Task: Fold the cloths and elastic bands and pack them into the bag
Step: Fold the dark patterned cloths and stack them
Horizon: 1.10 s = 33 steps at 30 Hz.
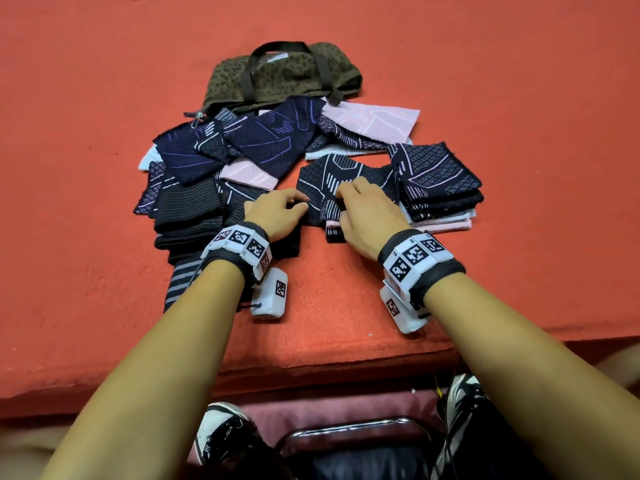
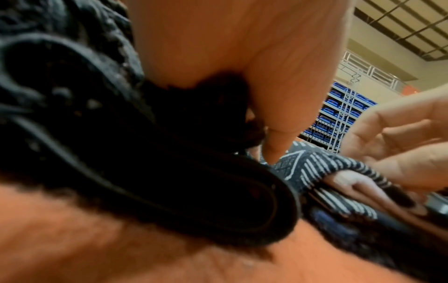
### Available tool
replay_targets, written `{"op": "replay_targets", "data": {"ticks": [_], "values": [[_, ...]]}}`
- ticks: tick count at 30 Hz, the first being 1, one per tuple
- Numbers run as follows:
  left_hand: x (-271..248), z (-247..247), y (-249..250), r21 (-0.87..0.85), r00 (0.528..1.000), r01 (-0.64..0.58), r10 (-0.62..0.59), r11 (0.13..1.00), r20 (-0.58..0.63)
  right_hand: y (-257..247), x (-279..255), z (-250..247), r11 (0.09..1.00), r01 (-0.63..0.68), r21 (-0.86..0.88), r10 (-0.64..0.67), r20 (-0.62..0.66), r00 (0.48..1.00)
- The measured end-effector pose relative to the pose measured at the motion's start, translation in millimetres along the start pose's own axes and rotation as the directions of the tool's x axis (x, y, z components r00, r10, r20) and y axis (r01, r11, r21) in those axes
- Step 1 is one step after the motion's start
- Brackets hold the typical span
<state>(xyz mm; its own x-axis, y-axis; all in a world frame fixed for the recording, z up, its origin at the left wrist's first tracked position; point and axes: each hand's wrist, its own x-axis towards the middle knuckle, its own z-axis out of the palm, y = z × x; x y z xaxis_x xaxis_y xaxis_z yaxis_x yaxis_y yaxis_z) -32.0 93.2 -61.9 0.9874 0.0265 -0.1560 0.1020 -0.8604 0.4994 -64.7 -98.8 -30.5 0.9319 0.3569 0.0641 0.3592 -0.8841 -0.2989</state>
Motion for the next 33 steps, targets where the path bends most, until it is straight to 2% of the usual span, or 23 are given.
{"op": "replay_targets", "data": {"ticks": [3, 5, 10, 12, 16, 20, 24, 27, 31, 33], "values": [[2, 1, 0, -0.094, 0.997, 0.029, -0.035, 0.995, -0.068, 1, 2, 6, 1.0, 0.017, 0.006, -0.017, -0.008, 1.0], [3, 0, 0, -0.231, 0.996, 0.008, -0.028, 0.973, -0.083, 1, 3, 8, 1.0, 0.028, 0.001, -0.028, 0.034, 0.999], [0, -7, 5, -0.511, 0.991, -0.074, 0.006, 0.856, -0.135, 2, 5, 9, 0.998, 0.025, -0.058, -0.018, 0.111, 0.994], [0, -11, 9, -0.563, 0.984, -0.124, 0.029, 0.817, -0.174, 1, 6, 10, 0.998, 0.017, -0.064, -0.008, 0.132, 0.991], [-2, -19, 17, -0.606, 0.972, -0.189, 0.061, 0.773, -0.226, -2, 7, 12, 0.997, 0.005, -0.082, 0.008, 0.149, 0.989], [-6, -19, 28, -0.652, 0.978, -0.189, 0.083, 0.734, -0.19, -5, 7, 13, 1.0, -0.027, -0.013, 0.028, 0.091, 0.995], [-9, -16, 32, -0.675, 0.976, -0.215, 0.171, 0.706, -0.132, -6, 4, 18, 0.996, -0.051, 0.07, 0.049, 0.019, 0.999], [-9, -13, 38, -0.636, 0.977, -0.207, 0.192, 0.743, -0.094, -5, 4, 13, 0.986, -0.079, 0.148, 0.076, 0.029, 0.997], [-10, -7, 47, -0.543, 0.971, -0.228, 0.227, 0.808, -0.071, 2, 2, -1, 0.921, -0.179, 0.347, 0.192, -0.005, 0.981], [-11, -4, 50, -0.525, 0.972, -0.22, 0.232, 0.822, -0.045, 3, 2, -8, 0.891, -0.163, 0.423, 0.195, -0.034, 0.98]]}}
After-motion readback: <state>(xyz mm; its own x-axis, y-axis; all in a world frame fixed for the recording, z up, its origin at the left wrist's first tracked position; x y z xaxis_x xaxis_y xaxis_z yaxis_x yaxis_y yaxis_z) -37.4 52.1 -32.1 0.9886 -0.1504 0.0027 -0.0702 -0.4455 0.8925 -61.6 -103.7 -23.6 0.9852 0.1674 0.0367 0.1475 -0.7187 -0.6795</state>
